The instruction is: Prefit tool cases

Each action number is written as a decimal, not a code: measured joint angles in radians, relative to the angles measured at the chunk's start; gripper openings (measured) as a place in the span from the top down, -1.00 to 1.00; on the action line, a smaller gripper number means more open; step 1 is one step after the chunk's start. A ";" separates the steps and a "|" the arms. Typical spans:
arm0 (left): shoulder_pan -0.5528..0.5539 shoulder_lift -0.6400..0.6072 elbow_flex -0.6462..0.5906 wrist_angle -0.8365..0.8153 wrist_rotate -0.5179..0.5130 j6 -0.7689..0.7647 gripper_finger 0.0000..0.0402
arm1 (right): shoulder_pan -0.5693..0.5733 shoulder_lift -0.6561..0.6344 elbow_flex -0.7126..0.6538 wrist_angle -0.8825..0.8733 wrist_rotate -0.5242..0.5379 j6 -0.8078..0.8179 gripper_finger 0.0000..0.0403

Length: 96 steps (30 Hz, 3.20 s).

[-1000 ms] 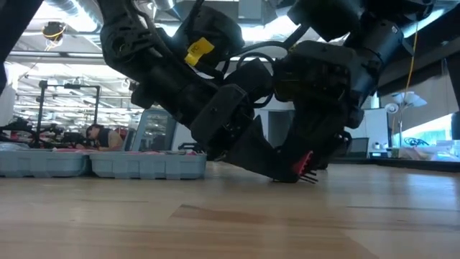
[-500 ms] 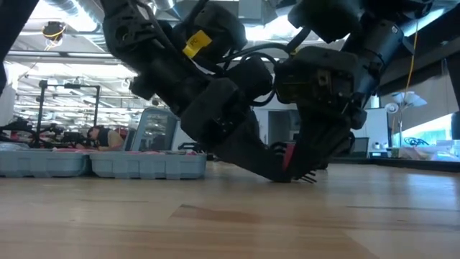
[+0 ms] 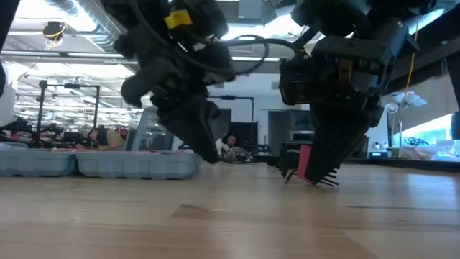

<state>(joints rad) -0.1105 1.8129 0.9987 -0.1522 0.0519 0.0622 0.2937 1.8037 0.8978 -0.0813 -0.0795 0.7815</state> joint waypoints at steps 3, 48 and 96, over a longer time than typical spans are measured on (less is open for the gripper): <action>0.030 -0.113 -0.087 -0.008 -0.027 -0.032 1.00 | -0.015 -0.021 0.000 -0.004 0.003 -0.004 0.94; -0.078 -0.578 -0.429 -0.732 -0.172 -1.369 1.00 | -0.251 -0.140 -0.001 0.133 -0.039 -0.049 0.94; -0.087 -0.681 -0.291 -0.482 -0.522 -0.978 1.00 | -0.172 -0.135 -0.001 0.304 0.009 0.191 0.94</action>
<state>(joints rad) -0.1974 1.1323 0.7078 -0.6344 -0.4706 -0.9160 0.1212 1.6688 0.8970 0.2225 -0.0704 0.9722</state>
